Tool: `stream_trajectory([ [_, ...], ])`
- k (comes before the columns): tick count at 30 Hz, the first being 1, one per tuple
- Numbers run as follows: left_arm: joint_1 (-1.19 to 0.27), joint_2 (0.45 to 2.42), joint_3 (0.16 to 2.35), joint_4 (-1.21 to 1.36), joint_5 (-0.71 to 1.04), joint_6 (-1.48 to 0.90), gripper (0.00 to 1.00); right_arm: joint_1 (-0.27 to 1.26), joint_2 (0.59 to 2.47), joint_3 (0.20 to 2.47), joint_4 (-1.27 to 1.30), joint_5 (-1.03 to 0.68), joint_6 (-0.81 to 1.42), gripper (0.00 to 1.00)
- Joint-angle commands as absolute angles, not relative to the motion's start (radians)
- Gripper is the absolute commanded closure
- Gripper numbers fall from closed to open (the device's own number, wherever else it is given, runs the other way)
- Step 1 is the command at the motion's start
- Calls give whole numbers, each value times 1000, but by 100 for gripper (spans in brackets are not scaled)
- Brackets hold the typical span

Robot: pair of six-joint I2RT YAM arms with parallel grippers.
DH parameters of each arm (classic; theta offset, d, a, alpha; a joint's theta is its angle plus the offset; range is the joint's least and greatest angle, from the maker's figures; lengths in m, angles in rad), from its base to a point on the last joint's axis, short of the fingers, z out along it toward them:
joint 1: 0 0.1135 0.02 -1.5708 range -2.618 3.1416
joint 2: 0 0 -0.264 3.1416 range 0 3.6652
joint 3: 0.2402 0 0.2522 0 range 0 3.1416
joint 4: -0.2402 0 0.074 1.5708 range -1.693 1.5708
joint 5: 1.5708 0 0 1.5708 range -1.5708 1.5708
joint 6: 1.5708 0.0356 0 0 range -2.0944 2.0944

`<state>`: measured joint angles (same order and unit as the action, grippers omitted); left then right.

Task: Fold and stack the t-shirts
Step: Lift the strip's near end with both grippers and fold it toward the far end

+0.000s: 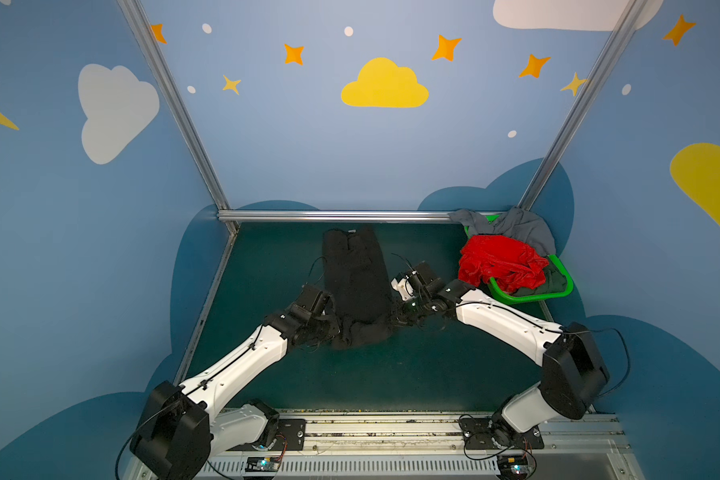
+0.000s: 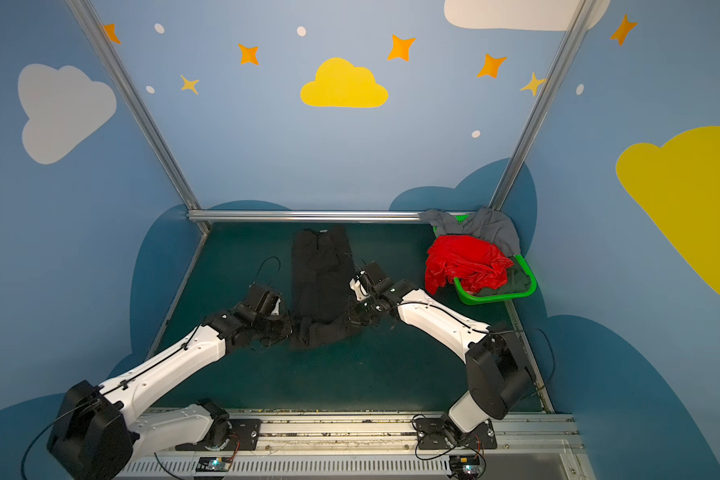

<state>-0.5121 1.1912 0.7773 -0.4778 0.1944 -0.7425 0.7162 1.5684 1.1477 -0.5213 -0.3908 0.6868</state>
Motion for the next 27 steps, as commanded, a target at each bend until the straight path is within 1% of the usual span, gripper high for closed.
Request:
stream_trajectory([
  [1,-486,1207,811,-461,197,-726,97,693,1575,1183,-551,-403,661,100],
  [10,-422,1279,893,-415,205,-709,97,643,1612,1255,-573,-444,620,100],
  [18,-364,1402,981,-404,267,-694,97,607,1697,1342,-612,-470,583,100],
  [27,-312,1508,1054,-363,273,-693,97,547,1838,1481,-653,-491,541,100],
])
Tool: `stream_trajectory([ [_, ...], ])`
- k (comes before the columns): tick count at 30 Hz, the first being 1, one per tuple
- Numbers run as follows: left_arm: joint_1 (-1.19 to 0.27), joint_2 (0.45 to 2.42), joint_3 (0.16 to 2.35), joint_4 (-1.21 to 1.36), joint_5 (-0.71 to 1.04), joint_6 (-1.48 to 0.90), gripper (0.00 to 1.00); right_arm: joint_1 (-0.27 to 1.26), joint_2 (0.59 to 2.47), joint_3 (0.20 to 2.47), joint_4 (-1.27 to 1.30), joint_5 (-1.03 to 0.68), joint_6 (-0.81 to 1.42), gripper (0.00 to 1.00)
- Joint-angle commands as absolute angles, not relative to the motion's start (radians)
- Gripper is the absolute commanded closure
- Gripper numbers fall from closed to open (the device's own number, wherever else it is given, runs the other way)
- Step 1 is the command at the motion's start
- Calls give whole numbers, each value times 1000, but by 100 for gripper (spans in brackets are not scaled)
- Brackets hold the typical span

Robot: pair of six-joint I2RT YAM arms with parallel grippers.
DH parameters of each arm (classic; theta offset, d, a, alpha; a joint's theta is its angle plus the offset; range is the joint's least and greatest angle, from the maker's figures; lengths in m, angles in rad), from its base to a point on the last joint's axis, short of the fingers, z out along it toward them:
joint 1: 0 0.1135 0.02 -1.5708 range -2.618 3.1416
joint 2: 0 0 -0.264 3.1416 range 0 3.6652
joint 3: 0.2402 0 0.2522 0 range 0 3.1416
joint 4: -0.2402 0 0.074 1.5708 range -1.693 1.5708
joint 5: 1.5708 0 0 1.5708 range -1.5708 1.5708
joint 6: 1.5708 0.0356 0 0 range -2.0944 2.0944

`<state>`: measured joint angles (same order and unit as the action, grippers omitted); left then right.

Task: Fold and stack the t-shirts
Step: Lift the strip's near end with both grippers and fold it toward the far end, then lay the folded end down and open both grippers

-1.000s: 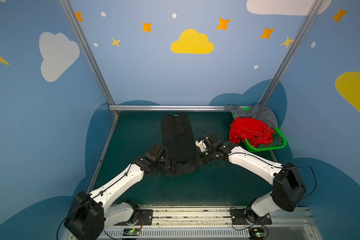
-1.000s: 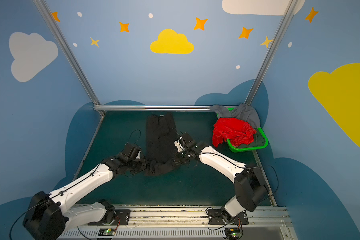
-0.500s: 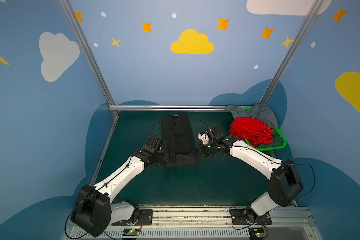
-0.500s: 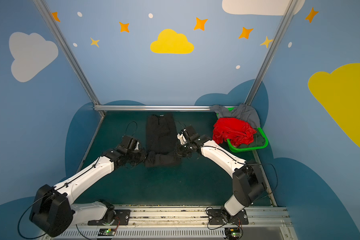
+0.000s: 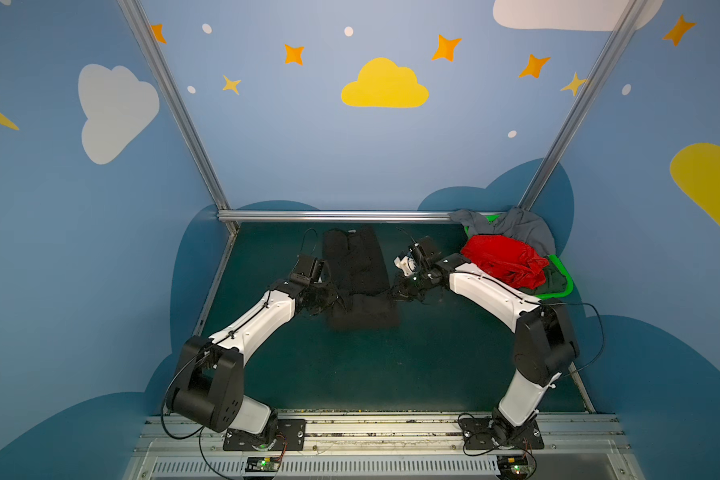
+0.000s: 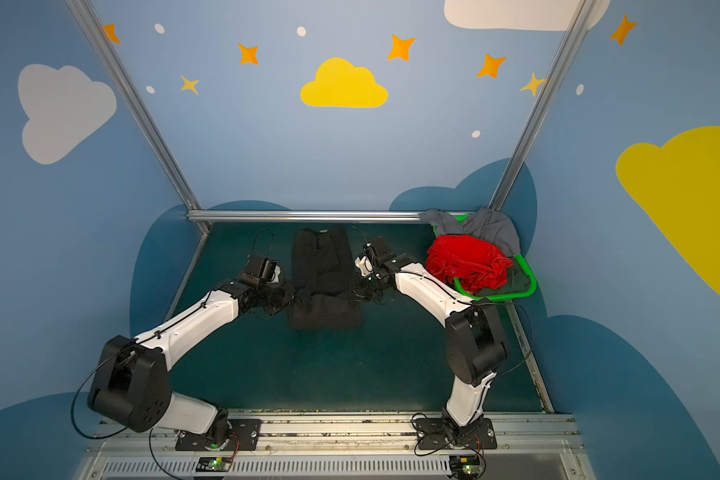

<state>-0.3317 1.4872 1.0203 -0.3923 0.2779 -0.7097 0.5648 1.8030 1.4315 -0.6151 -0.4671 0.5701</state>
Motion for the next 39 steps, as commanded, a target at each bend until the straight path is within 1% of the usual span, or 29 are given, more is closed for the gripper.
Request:
stream_trajectory([
  [1,-305,1526,1064,-361,277,-692,97,541,1853,1498,-656,-496,537,100],
  [9,-243,1657,1123,-312,324,-687,97,496,2022,1680,-710,-537,506,100],
  [15,-214,1752,1199,-309,361,-679,97,474,2121,1767,-718,-562,514,100],
  [22,-196,1823,1250,-303,343,-673,97,454,2187,1841,-737,-559,511,100],
  [26,-175,1880,1295,-297,389,-682,97,441,2220,1877,-751,-571,518,100],
  [31,-169,1913,1332,-291,396,-684,97,436,2238,1908,-761,-569,520,100],
  [32,-169,1918,1342,-290,398,-686,91,433,2243,1916,-766,-571,519,88],
  [33,-167,1924,1352,-292,407,-683,75,433,2250,1932,-777,-572,516,65],
  [34,-166,1926,1361,-294,414,-678,58,432,2255,1943,-786,-574,511,51],
  [35,-163,1926,1372,-300,417,-671,44,430,2257,1955,-799,-571,503,44],
  [37,-161,1898,1373,-304,397,-658,26,425,2246,1961,-816,-549,490,39],
  [38,-161,1872,1364,-303,373,-648,21,422,2233,1955,-819,-535,484,36],
  [39,-161,1846,1352,-303,346,-639,18,418,2219,1944,-819,-523,479,35],
])
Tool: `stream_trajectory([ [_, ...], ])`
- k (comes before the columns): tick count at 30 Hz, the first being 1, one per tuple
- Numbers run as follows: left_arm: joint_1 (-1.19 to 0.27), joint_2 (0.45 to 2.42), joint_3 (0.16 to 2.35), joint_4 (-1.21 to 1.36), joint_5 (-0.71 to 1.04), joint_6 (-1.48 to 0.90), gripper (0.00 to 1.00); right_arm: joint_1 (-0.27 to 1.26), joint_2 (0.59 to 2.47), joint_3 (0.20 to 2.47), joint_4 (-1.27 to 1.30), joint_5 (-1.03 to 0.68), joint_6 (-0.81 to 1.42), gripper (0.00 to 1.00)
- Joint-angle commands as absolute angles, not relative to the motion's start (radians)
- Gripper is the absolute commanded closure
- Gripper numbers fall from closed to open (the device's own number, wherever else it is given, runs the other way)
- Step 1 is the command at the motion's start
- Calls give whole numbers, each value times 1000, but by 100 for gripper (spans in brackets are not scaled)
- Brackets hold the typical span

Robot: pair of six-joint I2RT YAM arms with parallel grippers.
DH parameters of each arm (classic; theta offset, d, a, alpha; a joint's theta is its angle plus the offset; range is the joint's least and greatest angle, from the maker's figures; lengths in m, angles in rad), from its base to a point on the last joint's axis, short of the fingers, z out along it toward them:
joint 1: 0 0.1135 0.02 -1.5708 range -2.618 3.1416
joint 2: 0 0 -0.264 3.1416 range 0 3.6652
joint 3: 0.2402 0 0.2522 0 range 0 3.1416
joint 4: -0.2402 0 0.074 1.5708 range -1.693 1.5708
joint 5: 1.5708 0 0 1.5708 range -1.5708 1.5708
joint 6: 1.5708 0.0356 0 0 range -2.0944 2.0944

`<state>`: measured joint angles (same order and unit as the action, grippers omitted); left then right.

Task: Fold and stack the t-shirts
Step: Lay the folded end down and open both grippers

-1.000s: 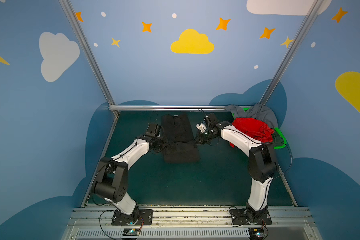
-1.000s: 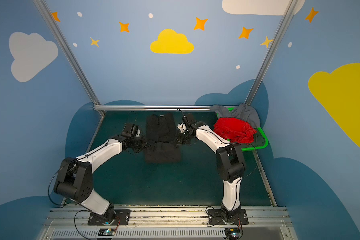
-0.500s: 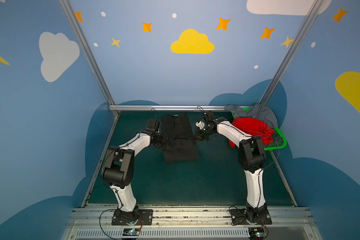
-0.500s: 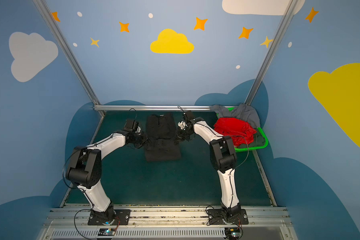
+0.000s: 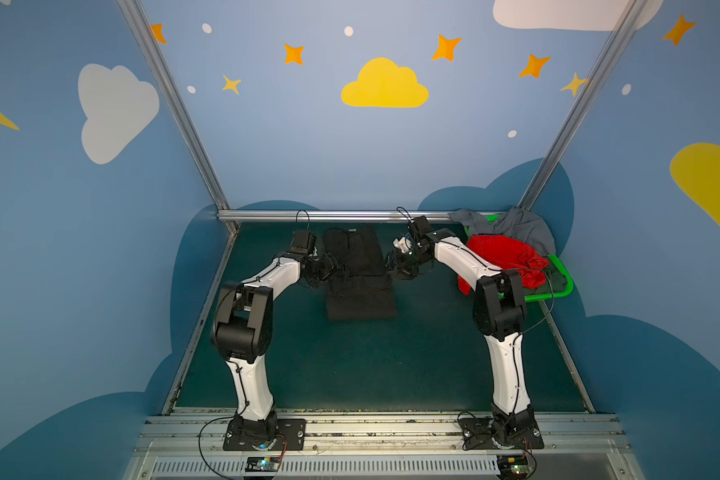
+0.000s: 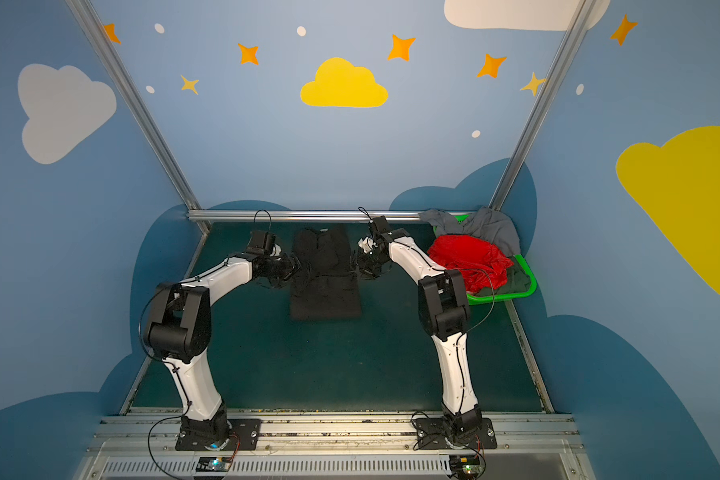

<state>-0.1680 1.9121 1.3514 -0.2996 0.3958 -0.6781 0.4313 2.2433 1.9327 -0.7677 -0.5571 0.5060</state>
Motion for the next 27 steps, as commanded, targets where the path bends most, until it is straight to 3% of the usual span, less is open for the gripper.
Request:
stream_trajectory([
  [1,-161,1813,1337,-306,318,-628,15,414,2203,1931,-820,-516,474,34],
  [5,-163,1685,1247,-296,263,-604,14,411,2121,1845,-809,-476,462,32],
  [11,-223,1560,1077,-202,341,-598,20,412,2002,1661,-745,-485,488,32],
  [20,-426,1724,1178,-280,423,-468,30,396,1797,1342,-626,-450,549,29],
  [27,-472,1879,1258,-279,441,-447,32,343,1676,1180,-617,-370,548,29],
])
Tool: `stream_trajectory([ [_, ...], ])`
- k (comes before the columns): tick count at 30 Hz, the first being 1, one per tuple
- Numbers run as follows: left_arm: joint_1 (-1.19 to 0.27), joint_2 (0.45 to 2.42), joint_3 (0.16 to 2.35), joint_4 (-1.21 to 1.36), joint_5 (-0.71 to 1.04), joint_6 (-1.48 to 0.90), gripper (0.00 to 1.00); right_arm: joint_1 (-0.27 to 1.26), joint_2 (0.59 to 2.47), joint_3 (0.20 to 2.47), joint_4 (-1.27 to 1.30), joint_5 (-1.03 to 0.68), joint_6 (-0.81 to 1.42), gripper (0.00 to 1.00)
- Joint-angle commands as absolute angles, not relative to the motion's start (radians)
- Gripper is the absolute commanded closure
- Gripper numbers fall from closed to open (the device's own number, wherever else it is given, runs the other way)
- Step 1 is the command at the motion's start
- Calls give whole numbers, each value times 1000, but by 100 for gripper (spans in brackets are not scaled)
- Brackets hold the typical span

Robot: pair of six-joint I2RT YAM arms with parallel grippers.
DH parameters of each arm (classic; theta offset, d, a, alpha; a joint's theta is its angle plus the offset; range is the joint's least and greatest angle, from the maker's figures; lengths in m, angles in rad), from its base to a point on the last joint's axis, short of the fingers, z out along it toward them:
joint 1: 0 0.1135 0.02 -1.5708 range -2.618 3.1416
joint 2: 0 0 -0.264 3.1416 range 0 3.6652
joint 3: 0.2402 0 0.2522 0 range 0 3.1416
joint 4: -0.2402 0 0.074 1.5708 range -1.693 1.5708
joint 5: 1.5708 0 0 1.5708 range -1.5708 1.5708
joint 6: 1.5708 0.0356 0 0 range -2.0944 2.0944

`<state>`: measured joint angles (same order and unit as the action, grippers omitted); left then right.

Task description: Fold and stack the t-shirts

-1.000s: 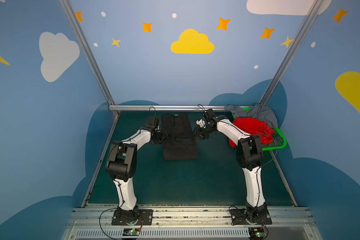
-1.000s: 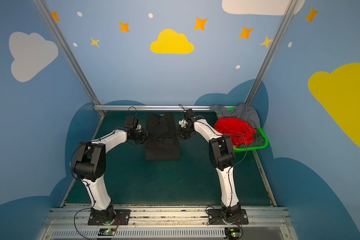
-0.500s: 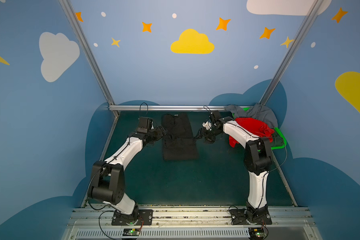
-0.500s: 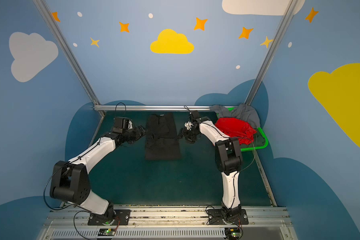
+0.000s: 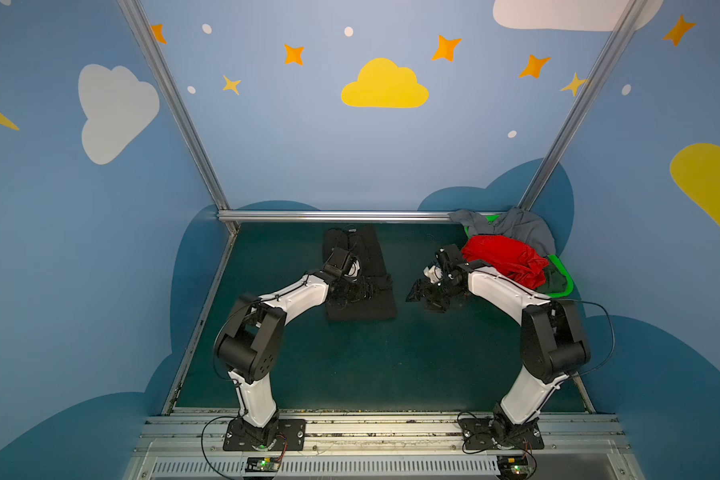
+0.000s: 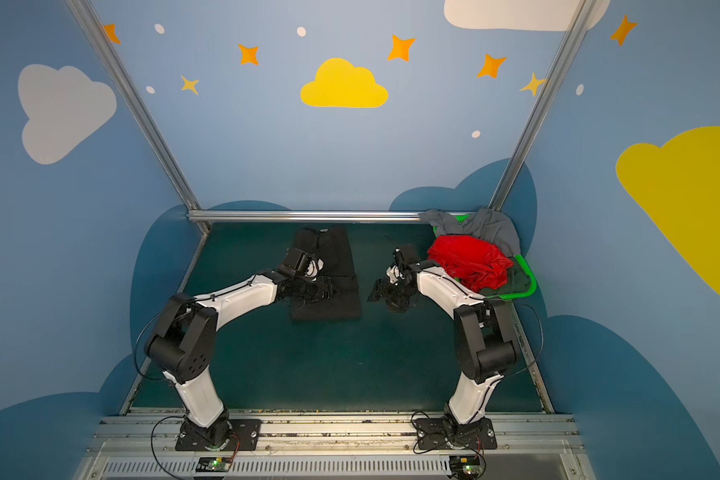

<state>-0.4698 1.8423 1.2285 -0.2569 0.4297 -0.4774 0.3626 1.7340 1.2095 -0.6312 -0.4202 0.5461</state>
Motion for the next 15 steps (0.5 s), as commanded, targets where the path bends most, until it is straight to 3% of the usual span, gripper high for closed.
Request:
stream_trajectory([
  [1,-477,1894,1266,-283,428,-445,32,332,1662,1161,-612,-371,548,28],
  [15,-516,1981,1380,-331,120,-362,35,263,1596,1025,-561,-442,531,28],
])
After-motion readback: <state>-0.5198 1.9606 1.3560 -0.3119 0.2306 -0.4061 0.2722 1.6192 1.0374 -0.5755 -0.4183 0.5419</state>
